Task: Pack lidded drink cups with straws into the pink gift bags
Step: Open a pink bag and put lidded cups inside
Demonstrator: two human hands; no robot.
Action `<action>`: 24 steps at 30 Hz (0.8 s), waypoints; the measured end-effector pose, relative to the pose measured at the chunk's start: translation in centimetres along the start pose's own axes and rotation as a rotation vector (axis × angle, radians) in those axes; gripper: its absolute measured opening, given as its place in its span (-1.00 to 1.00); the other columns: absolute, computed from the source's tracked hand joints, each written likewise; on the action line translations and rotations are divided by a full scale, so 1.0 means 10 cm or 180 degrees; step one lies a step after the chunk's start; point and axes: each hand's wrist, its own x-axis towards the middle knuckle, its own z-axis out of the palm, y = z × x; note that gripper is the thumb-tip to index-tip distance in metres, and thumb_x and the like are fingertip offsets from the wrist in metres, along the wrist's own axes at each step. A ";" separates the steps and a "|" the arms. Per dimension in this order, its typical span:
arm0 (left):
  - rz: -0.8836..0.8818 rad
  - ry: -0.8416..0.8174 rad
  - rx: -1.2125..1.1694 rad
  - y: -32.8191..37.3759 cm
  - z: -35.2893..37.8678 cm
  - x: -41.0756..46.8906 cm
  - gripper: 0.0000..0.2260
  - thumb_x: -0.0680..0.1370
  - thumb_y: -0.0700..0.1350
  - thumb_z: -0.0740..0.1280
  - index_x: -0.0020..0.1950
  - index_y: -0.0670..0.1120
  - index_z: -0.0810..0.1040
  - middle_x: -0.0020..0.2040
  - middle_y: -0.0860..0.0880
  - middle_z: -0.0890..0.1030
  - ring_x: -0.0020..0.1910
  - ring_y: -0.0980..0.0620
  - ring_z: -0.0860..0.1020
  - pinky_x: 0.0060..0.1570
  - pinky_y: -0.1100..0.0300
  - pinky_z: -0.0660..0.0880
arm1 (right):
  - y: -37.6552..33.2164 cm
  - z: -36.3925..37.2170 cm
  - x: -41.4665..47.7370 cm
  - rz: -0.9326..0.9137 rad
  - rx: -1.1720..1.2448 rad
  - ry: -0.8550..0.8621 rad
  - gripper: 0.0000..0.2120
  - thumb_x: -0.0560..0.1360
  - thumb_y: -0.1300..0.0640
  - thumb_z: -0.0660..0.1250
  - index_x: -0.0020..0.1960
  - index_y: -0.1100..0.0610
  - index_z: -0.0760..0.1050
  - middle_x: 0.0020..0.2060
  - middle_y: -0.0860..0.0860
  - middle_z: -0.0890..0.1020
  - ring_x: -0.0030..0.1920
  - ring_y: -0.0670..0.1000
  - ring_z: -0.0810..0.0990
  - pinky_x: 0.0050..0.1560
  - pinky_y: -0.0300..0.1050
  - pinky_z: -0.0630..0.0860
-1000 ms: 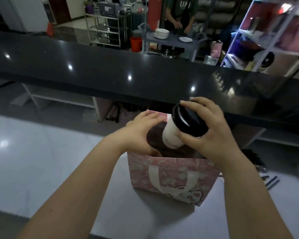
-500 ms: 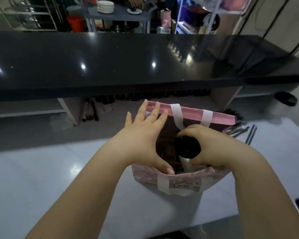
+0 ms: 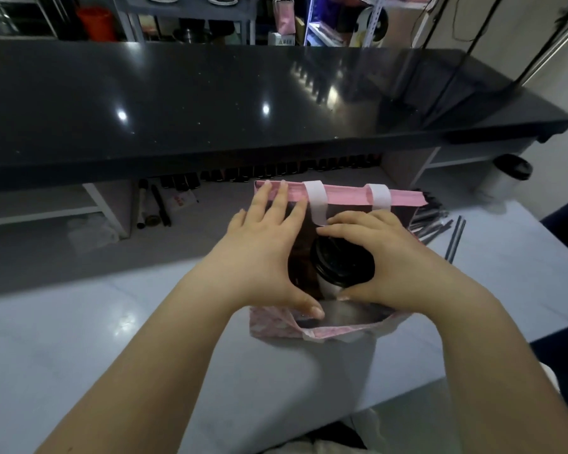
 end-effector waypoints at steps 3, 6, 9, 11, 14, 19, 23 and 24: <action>-0.0012 -0.0060 0.0106 0.00 0.01 0.04 0.34 0.05 0.59 0.32 0.54 0.06 -0.35 0.53 0.04 -0.43 0.47 -0.01 -0.49 0.49 -0.24 -0.17 | -0.10 -0.06 -0.10 0.0006 -0.0134 0.0181 -0.17 0.26 -0.02 0.55 0.45 -0.23 0.28 0.37 -0.27 0.29 0.28 -0.11 0.19 0.30 -0.21 0.20; -0.0012 -0.0120 0.0187 0.00 0.01 0.07 0.35 0.04 0.59 0.31 0.54 0.06 -0.37 0.53 0.04 -0.44 0.46 -0.03 -0.51 0.46 -0.33 -0.22 | -0.18 -0.06 -0.20 -0.0017 -0.0279 0.0339 -0.21 0.28 0.01 0.54 0.44 -0.16 0.32 0.38 -0.20 0.33 0.30 -0.03 0.24 0.36 -0.06 0.28; -0.0009 -0.0139 0.0144 -0.02 0.01 0.06 0.35 0.01 0.59 0.28 0.52 0.08 -0.39 0.52 0.06 -0.46 0.45 -0.01 -0.52 0.45 -0.33 -0.25 | -0.26 0.01 -0.26 -0.0064 -0.0567 0.0348 -0.25 0.30 -0.06 0.51 0.44 -0.15 0.32 0.40 -0.16 0.33 0.30 0.03 0.28 0.31 0.07 0.33; 0.0012 -0.0129 0.0083 -0.04 0.01 0.02 0.35 -0.02 0.61 0.25 0.52 0.10 -0.40 0.52 0.08 -0.45 0.44 0.01 -0.53 0.45 -0.33 -0.26 | -0.30 0.09 -0.26 -0.0067 -0.0612 0.0241 -0.27 0.33 -0.15 0.46 0.45 -0.18 0.28 0.42 -0.16 0.29 0.33 0.01 0.24 0.31 0.04 0.34; 0.0052 -0.0095 0.0065 -0.08 0.01 -0.05 0.35 -0.04 0.62 0.23 0.51 0.12 -0.41 0.51 0.12 -0.46 0.42 0.02 -0.56 0.43 -0.33 -0.30 | -0.31 0.20 -0.24 -0.0063 -0.0447 -0.0012 -0.29 0.36 -0.17 0.39 0.46 -0.21 0.21 0.43 -0.17 0.22 0.36 -0.02 0.17 0.33 -0.01 0.35; 0.0061 -0.0110 0.0138 -0.13 0.03 -0.17 0.29 0.01 0.60 0.24 0.50 0.15 -0.40 0.48 0.17 -0.49 0.40 0.03 -0.59 0.42 -0.35 -0.29 | -0.21 0.24 -0.11 0.0271 -0.0341 -0.0495 -0.16 0.33 0.06 0.47 0.45 -0.26 0.10 0.37 -0.19 0.17 0.33 -0.02 0.16 0.21 -0.05 0.47; 0.0021 -0.0126 0.0167 -0.13 0.02 -0.22 0.29 0.01 0.60 0.21 0.53 0.13 -0.37 0.50 0.14 -0.46 0.40 0.05 -0.58 0.43 -0.36 -0.26 | -0.08 0.19 0.22 0.0468 -0.0664 -0.0680 -0.18 0.34 0.16 0.44 0.48 -0.18 0.14 0.37 -0.03 0.23 0.31 0.09 0.26 0.15 0.03 0.50; 0.0016 -0.0120 0.0177 -0.12 0.02 -0.22 0.29 0.01 0.60 0.21 0.53 0.12 -0.38 0.51 0.14 -0.45 0.41 0.05 -0.58 0.43 -0.36 -0.26 | -0.07 0.19 0.31 0.0459 -0.0605 -0.0628 -0.19 0.35 0.14 0.44 0.48 -0.17 0.15 0.36 -0.02 0.26 0.31 0.10 0.28 0.17 0.05 0.49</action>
